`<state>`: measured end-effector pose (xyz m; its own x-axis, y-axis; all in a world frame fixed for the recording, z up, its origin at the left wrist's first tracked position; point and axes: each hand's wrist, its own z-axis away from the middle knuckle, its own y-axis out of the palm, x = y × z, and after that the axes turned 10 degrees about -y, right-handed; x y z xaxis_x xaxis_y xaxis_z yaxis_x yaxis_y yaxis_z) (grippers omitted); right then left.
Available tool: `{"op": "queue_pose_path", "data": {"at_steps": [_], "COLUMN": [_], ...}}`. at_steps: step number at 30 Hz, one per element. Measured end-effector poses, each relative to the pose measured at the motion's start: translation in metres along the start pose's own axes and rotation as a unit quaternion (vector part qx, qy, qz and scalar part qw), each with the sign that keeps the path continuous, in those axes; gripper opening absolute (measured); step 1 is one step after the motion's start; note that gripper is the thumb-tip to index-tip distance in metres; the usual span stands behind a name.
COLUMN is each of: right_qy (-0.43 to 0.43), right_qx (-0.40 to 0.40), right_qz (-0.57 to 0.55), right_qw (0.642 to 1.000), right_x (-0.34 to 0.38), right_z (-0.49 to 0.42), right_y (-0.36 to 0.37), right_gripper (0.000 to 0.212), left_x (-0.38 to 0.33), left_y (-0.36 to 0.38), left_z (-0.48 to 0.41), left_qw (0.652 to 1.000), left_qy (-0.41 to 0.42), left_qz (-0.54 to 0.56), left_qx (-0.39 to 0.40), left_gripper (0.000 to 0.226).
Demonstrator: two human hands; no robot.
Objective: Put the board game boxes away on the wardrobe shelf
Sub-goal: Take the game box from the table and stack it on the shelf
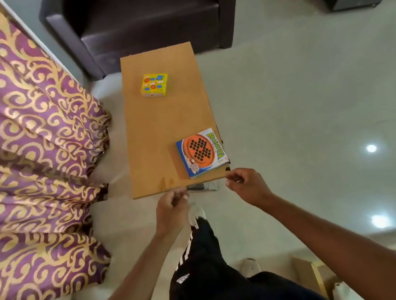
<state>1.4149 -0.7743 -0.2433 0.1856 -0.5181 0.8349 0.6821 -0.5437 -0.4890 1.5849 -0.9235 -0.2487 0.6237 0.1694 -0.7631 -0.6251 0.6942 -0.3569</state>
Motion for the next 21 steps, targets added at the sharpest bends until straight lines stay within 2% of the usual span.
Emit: {"op": "queue_pose_path", "data": {"at_steps": [4, 7, 12, 15, 17, 21], "right_qy": [0.071, 0.155, 0.267, 0.286, 0.275, 0.290], "right_qx": [-0.016, -0.009, 0.023, -0.012, -0.038, -0.083], "right_qz": [-0.020, -0.041, -0.051, -0.105, -0.133, -0.152], "right_qw": [0.997, 0.987, 0.962, 0.952, 0.952, 0.941], "right_x": [-0.018, -0.042, -0.094, -0.112, -0.120, -0.132], "right_z": [-0.092, -0.155, -0.219, -0.237, -0.246, -0.257], "right_y": [0.033, 0.065, 0.123, 0.144, 0.152, 0.156], "right_gripper": [0.021, 0.027, 0.031, 0.040, 0.036, 0.033], "left_x": [-0.036, -0.052, -0.054, -0.054, -0.052, -0.041], "left_y": [0.007, 0.017, 0.052, 0.080, 0.096, 0.116], "left_z": [-0.107, -0.195, -0.334, -0.390, -0.417, -0.446], "left_qw": [0.995, 0.975, 0.899, 0.849, 0.838, 0.848], "left_qy": [0.002, -0.026, -0.023, 0.006, 0.009, -0.057], "left_qz": [-0.091, -0.200, -0.389, -0.482, -0.497, -0.470], "left_qx": [0.037, 0.093, 0.198, 0.216, 0.224, 0.237], "left_gripper": [0.019, 0.026, 0.040, 0.065, 0.077, 0.085]}}
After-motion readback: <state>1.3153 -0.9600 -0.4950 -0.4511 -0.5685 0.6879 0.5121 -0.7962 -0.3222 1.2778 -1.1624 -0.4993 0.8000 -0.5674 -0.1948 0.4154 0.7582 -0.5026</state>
